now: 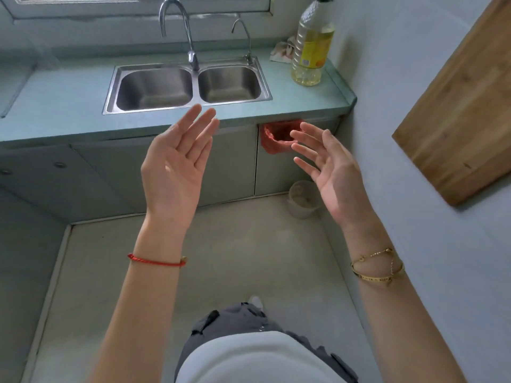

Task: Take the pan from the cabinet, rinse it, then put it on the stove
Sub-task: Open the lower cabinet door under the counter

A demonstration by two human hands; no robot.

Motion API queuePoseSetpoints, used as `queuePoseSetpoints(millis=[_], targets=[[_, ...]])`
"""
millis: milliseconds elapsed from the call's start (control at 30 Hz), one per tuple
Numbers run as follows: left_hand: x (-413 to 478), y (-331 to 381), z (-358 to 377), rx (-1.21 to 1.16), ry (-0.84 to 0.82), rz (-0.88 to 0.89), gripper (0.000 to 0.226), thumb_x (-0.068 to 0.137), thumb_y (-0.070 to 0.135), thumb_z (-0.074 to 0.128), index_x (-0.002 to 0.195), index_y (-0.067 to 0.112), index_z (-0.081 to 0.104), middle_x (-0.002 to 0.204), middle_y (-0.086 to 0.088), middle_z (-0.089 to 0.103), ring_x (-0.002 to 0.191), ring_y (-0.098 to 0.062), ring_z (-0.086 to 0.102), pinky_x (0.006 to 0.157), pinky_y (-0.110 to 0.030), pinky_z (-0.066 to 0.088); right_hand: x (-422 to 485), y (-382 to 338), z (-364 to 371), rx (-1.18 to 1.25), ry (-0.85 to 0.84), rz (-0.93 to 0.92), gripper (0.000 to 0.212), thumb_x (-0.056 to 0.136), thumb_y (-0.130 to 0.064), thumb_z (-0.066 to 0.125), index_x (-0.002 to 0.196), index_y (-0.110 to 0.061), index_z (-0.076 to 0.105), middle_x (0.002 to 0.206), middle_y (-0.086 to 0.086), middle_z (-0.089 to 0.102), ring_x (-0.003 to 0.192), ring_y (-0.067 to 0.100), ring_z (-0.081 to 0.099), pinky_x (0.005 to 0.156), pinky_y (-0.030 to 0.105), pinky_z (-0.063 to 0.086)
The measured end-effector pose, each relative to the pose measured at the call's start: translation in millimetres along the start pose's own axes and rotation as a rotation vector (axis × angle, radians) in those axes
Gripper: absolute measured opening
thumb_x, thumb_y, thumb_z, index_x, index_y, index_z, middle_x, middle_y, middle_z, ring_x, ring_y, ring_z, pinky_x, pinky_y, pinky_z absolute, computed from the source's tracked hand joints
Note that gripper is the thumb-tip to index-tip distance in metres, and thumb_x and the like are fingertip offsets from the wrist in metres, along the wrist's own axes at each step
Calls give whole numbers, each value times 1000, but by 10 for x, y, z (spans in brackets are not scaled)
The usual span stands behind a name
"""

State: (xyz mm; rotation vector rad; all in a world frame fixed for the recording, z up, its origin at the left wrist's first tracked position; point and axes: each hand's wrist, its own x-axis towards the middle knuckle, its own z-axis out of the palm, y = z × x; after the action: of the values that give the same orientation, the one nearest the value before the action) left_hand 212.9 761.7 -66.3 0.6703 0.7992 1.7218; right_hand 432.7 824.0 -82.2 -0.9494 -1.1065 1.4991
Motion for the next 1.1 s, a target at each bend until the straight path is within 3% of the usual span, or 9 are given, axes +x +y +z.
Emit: queuePoseSetpoints(millis=[233,433,833,1100], targets=[[681,-90,47,18,70,24,48,102,23,29,141,3,49,141,-13,58,132,-25,54,120,-40,29,915,11,0,7,-70,33,41,106,-31,36,134,-10,57,130,7,67,122,23,62,110,41,45],[1065,-92,-38,37,226,101,48,101,23,31,141,4,50,139,-12,60,131,-26,56,120,-41,30,1664,136,141,20,-215,91,41,105,-32,34,132,-13,59,129,5,67,122,22,62,107,39,47],[1727,-261,173,-36,648,416,50,100,25,34,143,3,47,140,-14,58,130,-27,57,119,-41,32,3285,143,535,-76,-709,241,41,105,-32,35,130,-13,61,127,2,69,119,19,64,108,41,47],[1812,-519,493,-33,901,616,49,100,24,32,143,4,47,140,-13,58,131,-24,56,119,-39,31,3843,225,844,-97,-1041,384,43,98,-37,43,129,-14,63,129,5,68,121,21,64,107,39,47]])
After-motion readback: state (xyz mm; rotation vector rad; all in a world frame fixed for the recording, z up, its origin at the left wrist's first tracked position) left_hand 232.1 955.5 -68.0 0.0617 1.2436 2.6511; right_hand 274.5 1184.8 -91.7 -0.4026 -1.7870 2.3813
